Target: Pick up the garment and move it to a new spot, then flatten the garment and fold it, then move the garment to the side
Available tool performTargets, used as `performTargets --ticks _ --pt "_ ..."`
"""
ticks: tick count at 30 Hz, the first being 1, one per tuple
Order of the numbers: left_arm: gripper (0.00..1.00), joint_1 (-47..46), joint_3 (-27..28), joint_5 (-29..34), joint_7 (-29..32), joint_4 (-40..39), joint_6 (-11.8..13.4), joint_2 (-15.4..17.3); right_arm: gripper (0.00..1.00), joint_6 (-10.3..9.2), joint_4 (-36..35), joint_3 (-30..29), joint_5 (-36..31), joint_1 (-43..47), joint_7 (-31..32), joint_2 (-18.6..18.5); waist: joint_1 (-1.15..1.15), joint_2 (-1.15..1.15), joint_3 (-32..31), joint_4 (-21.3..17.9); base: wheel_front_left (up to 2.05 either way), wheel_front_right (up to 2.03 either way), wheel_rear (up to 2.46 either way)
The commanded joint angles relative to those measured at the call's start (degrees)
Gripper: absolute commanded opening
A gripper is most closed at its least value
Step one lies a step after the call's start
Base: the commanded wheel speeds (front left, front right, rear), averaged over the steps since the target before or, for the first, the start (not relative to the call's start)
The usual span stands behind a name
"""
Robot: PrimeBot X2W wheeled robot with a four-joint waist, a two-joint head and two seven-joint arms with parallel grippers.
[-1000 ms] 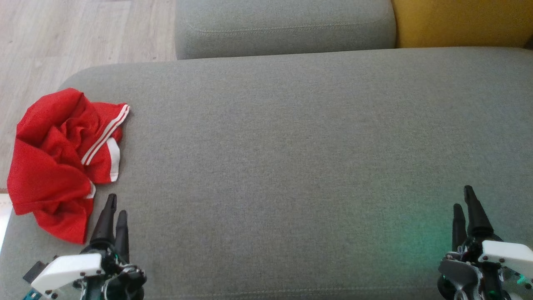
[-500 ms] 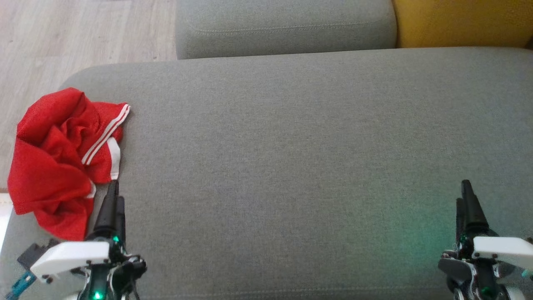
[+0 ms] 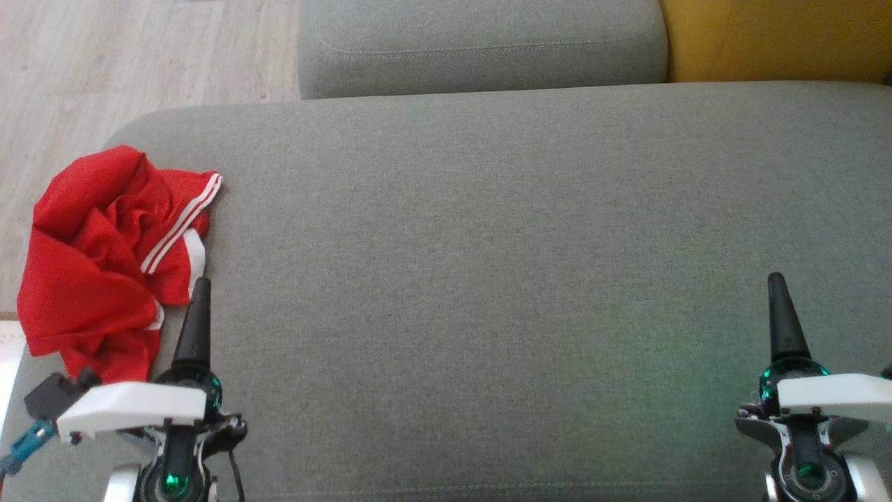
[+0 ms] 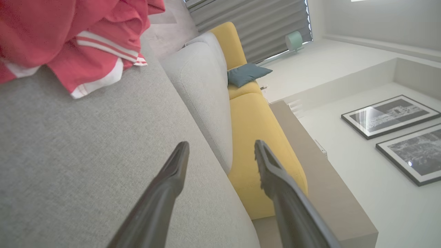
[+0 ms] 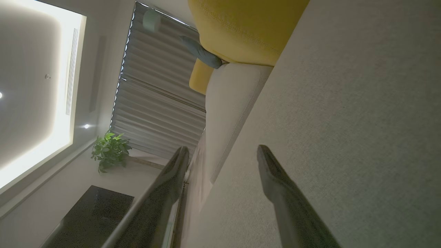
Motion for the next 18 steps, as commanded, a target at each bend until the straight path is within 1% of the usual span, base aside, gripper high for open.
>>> performTargets --ticks 1,8,18 --pt "1.0 -3.8 0.2 1.9 -0.7 -2.7 0.0 1.2 1.0 -0.01 -2.8 0.6 -1.7 -2.8 -0.4 -1.0 0.0 0.0 0.0 0.0 0.0 0.0 0.0" --pt "1.0 -3.9 -0.9 8.9 -1.8 -4.4 0.1 1.6 1.0 -0.02 -4.7 1.6 -8.2 -2.7 -0.6 -1.4 0.0 0.0 0.0 0.0 0.0 0.0 0.0" --pt "1.0 -3.1 -2.8 18.8 -3.5 -6.8 1.1 2.3 1.0 -0.02 -6.0 2.8 -16.6 -2.3 -1.5 -1.9 0.0 0.0 -0.2 0.0 0.0 0.0 0.0"
